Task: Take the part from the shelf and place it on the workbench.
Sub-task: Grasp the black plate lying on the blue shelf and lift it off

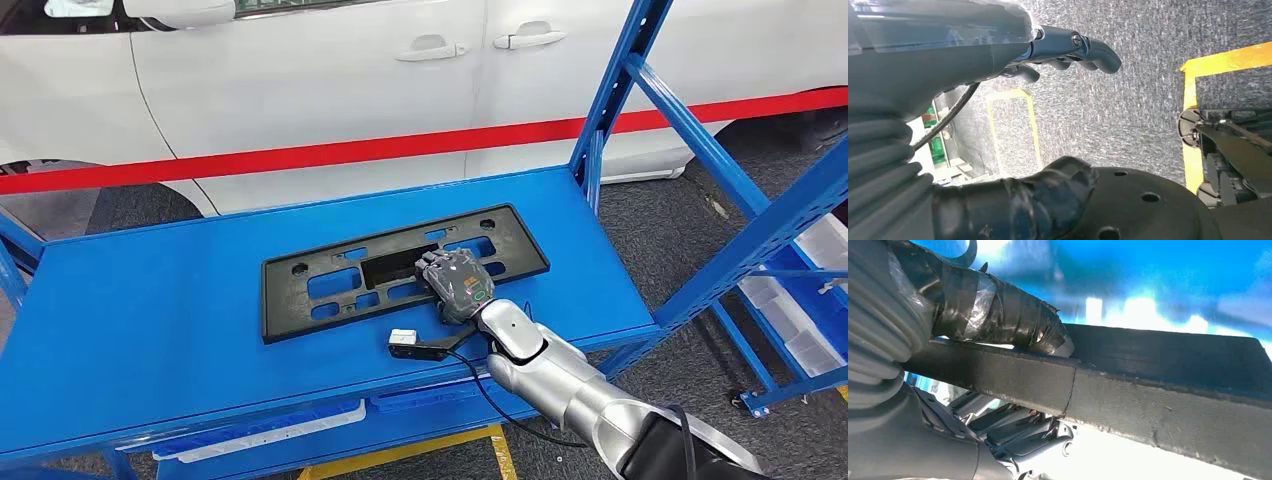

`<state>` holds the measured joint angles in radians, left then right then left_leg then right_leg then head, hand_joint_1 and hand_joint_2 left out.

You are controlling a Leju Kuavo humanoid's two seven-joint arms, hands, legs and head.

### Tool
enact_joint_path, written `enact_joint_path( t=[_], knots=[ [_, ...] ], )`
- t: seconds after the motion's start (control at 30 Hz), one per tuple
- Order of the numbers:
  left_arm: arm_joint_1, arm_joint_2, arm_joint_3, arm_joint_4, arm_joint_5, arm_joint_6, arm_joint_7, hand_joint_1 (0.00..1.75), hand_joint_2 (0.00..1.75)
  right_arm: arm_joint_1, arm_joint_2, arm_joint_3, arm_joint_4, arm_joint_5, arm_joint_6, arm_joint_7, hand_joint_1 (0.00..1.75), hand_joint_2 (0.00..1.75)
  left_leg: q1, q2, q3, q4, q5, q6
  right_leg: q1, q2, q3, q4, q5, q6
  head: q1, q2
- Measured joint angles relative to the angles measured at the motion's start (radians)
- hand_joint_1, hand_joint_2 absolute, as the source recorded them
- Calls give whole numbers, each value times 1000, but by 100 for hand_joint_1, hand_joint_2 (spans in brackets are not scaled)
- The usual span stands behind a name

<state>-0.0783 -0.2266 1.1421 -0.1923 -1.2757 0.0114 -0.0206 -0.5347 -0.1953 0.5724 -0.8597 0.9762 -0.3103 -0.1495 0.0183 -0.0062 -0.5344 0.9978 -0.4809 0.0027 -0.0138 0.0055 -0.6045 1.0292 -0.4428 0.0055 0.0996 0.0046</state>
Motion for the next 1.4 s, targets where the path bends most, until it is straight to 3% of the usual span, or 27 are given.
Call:
enact_joint_path(
  t=[0.4,0.7,0.8,0.9,1.0,1.07,1.13,1.17,1.2,1.23,1.33,1.37,1.4],
  knots=[
    [1,0,14,0,9,-18,-7,0,175,42,-69,2,-216,6,2,1,175,175,-1,0,-2,3,-3,1,-1,0,0,-1,0,0,0,0],
    [1,0,15,0,13,-9,-9,0,175,62,-92,2,-291,-7,-19,-19,175,175,-1,0,-2,3,-3,1,0,0,0,-1,-1,1,0,0],
    [2,0,15,0,10,4,3,0,175,85,-112,-3,-365,-22,-53,-33,175,175,-1,0,-2,3,-3,1,-1,0,0,-1,-1,1,0,0],
    [2,0,16,0,11,17,26,0,175,84,-145,-23,-470,-91,-14,-41,175,175,-1,1,-2,5,-4,2,-4,0,0,-3,1,2,0,0],
    [1,1,18,0,16,20,31,0,175,68,-183,-58,-559,-149,37,-61,175,175,0,1,12,-22,18,24,-11,-2,13,-25,12,14,1,0],
    [1,0,20,0,17,19,31,0,175,59,-211,-74,-601,-163,61,-69,175,175,6,7,32,-66,42,41,-10,-3,6,2,-18,21,3,0],
    [1,-2,21,0,17,19,32,0,175,52,-228,-79,-624,-166,75,-75,175,175,11,11,35,-76,49,43,-16,-3,-39,109,-83,30,4,0],
    [1,-2,21,0,17,19,34,0,175,53,-233,-80,-631,-165,79,-77,175,175,14,13,32,-73,49,41,-21,-3,-64,167,-106,37,4,0],
    [1,-2,21,0,16,19,36,0,175,56,-237,-79,-636,-163,80,-79,175,175,18,14,28,-66,47,37,-28,-4,-78,201,-112,45,4,0],
    [0,-2,21,0,15,19,38,0,175,58,-241,-78,-640,-160,80,-81,175,175,23,14,23,-57,43,31,-36,-5,-74,200,-97,55,4,0],
    [-2,-1,21,0,10,20,46,0,175,56,-247,-73,-652,-151,80,-79,175,175,42,13,-4,-6,19,-6,-56,-5,0,68,-30,90,5,0],
    [-3,-1,21,-1,9,21,48,0,175,54,-250,-71,-656,-151,81,-77,175,175,44,10,-15,12,11,-20,-57,0,9,48,-24,90,5,0],
    [-4,-1,21,-1,8,23,48,0,175,53,-254,-69,-658,-154,83,-76,175,175,43,8,-25,29,5,-30,-56,6,5,49,-33,79,6,0]
  ],
)
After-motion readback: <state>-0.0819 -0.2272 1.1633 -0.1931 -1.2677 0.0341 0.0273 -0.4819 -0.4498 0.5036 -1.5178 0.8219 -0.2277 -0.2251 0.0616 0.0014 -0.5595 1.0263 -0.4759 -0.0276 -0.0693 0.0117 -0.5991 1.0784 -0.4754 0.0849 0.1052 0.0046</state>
